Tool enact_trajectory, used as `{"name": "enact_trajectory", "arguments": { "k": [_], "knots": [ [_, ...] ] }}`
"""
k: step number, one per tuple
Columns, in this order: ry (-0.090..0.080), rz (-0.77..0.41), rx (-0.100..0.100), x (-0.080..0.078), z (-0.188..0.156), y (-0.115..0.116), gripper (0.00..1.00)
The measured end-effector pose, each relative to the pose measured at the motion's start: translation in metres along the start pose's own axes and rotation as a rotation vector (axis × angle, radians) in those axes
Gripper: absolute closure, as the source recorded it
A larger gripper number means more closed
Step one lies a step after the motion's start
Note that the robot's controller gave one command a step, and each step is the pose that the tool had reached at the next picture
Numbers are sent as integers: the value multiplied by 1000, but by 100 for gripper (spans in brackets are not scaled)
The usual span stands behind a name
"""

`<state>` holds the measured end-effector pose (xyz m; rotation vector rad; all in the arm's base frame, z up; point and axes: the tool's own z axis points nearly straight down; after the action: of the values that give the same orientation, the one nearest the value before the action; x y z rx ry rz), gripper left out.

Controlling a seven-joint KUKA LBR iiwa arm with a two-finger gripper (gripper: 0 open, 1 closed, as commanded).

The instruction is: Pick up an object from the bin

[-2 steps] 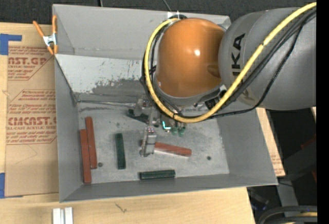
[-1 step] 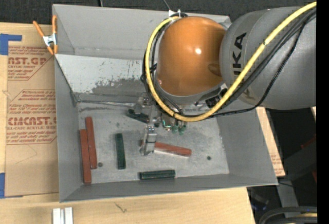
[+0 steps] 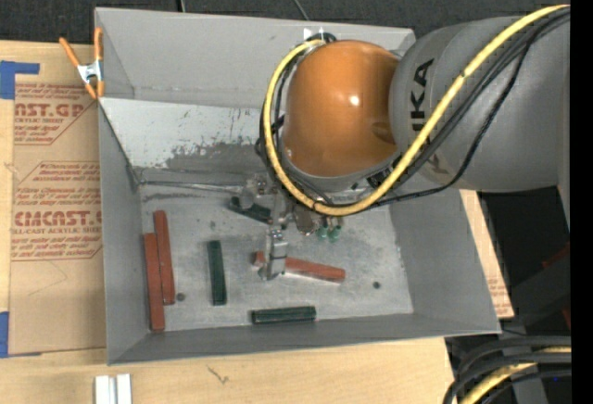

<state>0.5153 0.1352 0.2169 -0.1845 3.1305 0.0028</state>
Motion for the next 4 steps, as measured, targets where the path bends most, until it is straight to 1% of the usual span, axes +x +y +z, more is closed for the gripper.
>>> {"name": "enact_trajectory", "arguments": {
  "k": [1,2,3,4],
  "knots": [
    [0,-114,1,7,58,-34,0],
    [11,-141,1,8,92,-52,0],
    [0,-18,0,6,116,-59,0],
    [6,73,1,7,146,-94,100]
  ]
}}
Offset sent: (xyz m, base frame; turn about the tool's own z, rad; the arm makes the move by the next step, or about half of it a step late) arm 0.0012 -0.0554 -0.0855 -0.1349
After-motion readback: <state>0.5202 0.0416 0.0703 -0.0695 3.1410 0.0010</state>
